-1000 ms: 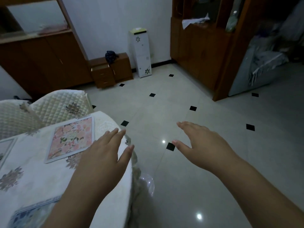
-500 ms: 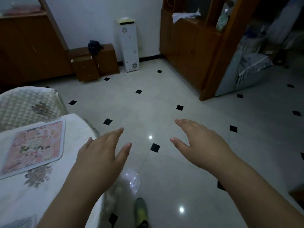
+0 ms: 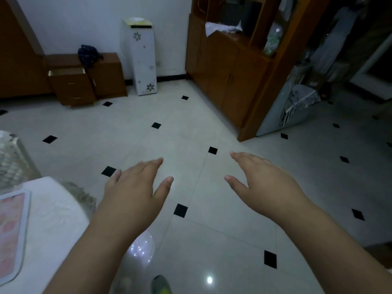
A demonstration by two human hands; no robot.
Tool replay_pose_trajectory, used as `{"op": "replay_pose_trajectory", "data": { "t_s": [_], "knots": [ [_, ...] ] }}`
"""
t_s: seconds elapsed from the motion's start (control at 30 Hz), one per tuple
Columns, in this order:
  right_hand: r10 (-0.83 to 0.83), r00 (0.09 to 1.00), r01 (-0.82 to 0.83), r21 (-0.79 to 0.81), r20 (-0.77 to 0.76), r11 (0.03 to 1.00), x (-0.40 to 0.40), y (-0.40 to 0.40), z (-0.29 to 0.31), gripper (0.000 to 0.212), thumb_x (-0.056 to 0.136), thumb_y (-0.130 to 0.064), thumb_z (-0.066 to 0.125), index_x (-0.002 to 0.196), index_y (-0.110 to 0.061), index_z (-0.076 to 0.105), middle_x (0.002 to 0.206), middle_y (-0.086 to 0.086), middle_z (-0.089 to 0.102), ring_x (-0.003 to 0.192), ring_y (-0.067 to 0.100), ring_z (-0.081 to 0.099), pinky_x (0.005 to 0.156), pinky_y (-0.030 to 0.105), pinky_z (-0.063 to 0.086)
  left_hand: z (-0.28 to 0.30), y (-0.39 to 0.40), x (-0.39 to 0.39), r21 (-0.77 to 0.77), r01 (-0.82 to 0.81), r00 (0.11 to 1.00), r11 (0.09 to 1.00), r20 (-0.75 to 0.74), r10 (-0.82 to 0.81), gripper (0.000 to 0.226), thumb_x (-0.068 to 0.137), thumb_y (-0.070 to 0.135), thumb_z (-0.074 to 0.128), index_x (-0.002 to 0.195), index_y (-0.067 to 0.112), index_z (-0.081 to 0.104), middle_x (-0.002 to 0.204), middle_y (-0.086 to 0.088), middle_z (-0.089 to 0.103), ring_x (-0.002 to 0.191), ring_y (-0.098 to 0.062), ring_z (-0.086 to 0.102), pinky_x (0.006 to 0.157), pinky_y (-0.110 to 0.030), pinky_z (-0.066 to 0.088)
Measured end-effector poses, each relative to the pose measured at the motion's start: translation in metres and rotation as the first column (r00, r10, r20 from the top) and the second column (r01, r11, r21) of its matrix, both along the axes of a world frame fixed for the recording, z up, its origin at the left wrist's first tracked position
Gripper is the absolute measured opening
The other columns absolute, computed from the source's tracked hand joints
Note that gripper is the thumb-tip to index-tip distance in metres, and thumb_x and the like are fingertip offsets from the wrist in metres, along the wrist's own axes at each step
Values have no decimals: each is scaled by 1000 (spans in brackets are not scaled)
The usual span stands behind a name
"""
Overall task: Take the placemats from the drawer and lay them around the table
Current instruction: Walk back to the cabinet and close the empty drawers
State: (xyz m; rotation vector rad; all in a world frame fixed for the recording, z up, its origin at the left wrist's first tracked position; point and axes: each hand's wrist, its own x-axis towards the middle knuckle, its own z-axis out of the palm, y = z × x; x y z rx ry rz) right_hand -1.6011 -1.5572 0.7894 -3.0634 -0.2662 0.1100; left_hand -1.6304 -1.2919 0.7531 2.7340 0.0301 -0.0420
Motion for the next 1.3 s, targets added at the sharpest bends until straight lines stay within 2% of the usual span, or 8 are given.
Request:
{"op": "replay_pose_trajectory", "data": {
  "t_s": [0.1,0.33,0.6,0.77,0.93,1.3],
  "knots": [
    [-8,1000,8,11,5,1000,32,23,4,67,99,-63,35,158,-35,19,161,-15,29,144,11,35,113,37,35,5,21,33,-13,15,1000,1000,13,-15,62,98,62,30,155,37,31,156,15,41,145,-11,36,118,-39,29],
    [97,995,-97,36,-3,995,106,80,1,67,98,-63,34,158,-36,19,161,-16,28,145,10,32,113,36,33,8,73,83,23,-60,998,998,23,59,65,95,64,27,154,37,33,155,15,42,142,-9,39,116,-39,32],
    [245,969,-242,103,-19,965,209,136,-21,66,98,-62,35,157,-35,20,162,-15,28,144,11,33,114,37,34,2,123,134,97,-220,974,971,-31,224,62,98,62,30,156,38,30,158,17,37,146,-8,33,121,-38,26],
    [327,945,-320,142,-28,937,295,157,-30,67,99,-62,35,158,-35,19,162,-15,26,145,10,31,112,35,33,12,139,195,163,-330,941,930,-23,338,64,97,62,33,156,35,32,158,13,39,145,-11,36,120,-41,29],
    [404,915,-395,171,-19,903,396,175,-29,64,99,-62,34,156,-39,19,162,-16,25,147,9,28,114,34,31,20,147,267,207,-409,909,889,9,417,70,95,68,19,157,37,29,160,14,35,147,-11,33,121,-39,28],
    [557,828,-542,167,-57,823,554,238,-17,55,99,-62,34,152,-48,28,162,-19,24,146,7,28,113,35,31,21,181,385,179,-570,814,802,-9,581,65,96,67,27,156,40,30,164,16,26,149,-10,30,119,-39,27]
  ]
}}
